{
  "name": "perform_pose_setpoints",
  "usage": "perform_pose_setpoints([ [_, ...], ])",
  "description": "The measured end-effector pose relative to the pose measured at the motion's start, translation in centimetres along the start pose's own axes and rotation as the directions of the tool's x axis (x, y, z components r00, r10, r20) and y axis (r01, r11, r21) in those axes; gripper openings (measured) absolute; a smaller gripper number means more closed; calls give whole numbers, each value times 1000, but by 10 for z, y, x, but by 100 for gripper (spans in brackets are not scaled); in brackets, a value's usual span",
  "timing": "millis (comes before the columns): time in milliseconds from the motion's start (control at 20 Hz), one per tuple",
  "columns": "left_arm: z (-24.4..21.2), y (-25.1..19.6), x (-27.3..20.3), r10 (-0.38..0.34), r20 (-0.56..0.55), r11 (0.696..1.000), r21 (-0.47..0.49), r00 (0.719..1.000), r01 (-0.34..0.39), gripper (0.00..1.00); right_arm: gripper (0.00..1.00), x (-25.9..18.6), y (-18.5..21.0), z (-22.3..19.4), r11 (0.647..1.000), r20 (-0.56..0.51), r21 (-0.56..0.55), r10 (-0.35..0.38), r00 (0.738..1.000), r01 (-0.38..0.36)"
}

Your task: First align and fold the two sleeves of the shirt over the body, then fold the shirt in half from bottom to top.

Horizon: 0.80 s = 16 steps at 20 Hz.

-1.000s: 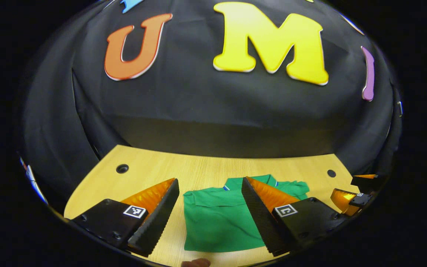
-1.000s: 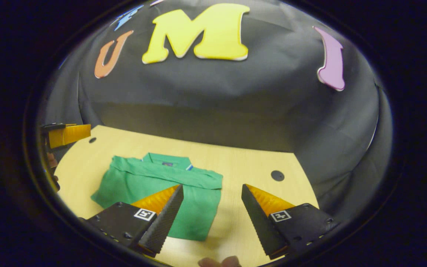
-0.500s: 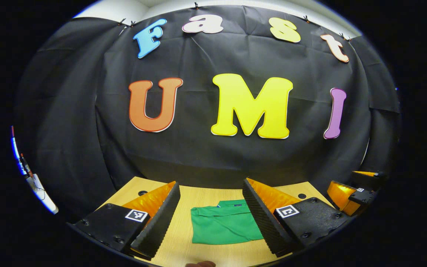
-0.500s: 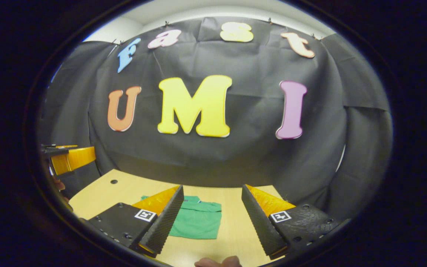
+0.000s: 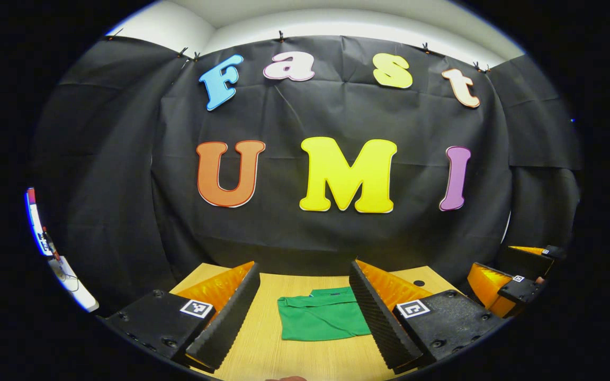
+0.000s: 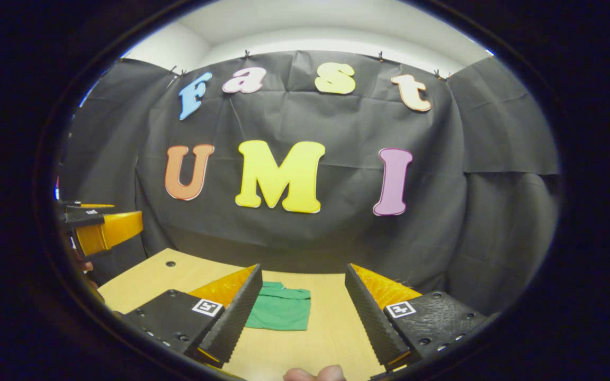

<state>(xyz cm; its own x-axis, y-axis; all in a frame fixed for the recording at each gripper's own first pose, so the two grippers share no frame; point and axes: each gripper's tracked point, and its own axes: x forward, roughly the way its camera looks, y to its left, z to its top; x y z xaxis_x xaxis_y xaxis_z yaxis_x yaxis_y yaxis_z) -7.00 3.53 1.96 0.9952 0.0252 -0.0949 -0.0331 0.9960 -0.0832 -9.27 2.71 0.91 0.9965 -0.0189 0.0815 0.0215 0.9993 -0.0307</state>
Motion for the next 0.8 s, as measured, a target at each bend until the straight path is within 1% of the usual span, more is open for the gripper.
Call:
perform_pose_setpoints([
  [100, 9, -3, -7, -3, 16, 1000, -1, 1000, 3, 100, 95, -8, 0, 15, 1000, 35, 3, 8, 999, -8],
  [300, 19, -2, -14, 17, 38, 1000, 10, 999, -18, 100, 95, -10, -4, 31, 1000, 65, 15, 18, 998, -19],
  [400, 24, -4, -15, 22, 49, 1000, 13, 999, -23, 100, 97, -13, -5, 35, 1000, 68, 14, 23, 997, -24],
  [600, 27, -10, -18, 18, 58, 999, 25, 998, -19, 100, 97, -12, -9, 37, 1000, 70, 6, 30, 997, -30],
  [700, 25, -12, -18, 13, 57, 1000, 27, 998, -14, 100, 97, -14, -5, 39, 999, 66, -1, 34, 997, -34],
  [800, 26, -13, -19, 14, 58, 999, 31, 998, -16, 100, 97, -12, -7, 40, 999, 61, 9, 30, 998, -31],
])
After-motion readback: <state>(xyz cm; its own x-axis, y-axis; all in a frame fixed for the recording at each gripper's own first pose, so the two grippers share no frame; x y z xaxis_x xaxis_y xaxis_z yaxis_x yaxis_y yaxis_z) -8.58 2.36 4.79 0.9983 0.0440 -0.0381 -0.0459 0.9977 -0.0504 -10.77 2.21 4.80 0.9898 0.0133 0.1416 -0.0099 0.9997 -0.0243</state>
